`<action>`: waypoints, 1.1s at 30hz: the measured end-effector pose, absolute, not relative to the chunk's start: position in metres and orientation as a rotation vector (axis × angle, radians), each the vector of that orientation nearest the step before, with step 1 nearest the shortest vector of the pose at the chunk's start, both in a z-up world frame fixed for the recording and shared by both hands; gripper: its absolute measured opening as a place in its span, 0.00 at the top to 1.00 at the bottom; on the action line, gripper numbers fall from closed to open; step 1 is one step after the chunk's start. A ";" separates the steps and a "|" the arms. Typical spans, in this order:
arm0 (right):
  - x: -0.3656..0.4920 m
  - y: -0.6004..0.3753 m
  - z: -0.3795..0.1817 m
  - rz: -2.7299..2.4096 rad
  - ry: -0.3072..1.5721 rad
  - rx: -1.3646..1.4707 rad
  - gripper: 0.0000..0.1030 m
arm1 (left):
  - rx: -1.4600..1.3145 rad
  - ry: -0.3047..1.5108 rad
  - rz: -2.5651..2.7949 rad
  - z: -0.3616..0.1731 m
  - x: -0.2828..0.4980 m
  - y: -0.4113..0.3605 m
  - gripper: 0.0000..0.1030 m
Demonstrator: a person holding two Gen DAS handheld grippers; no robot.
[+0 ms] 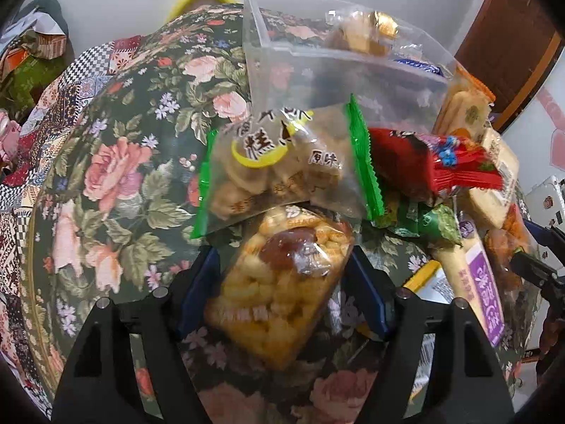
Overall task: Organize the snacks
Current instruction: 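Drop biscuit roll into box with left tool, then grasp square pastry bag, then carry pastry bag with left tool while right tool drops orange snack bag in box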
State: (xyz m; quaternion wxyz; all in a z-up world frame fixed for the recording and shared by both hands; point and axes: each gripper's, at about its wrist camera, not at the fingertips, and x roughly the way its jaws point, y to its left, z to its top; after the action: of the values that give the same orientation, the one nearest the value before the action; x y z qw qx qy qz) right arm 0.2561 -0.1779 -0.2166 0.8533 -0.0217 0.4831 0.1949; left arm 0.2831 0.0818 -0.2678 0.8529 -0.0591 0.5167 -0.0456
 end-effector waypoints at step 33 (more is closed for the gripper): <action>0.249 -0.204 -0.175 0.435 0.912 0.056 0.49 | -0.078 0.933 -0.087 -0.189 0.223 0.070 0.57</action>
State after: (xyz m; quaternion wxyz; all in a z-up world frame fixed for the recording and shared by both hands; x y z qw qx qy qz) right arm 0.2489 -0.2041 -0.1751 0.8748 0.0270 0.4366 0.2084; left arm 0.2230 0.0700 -0.1887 0.8915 -0.0374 0.4494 -0.0420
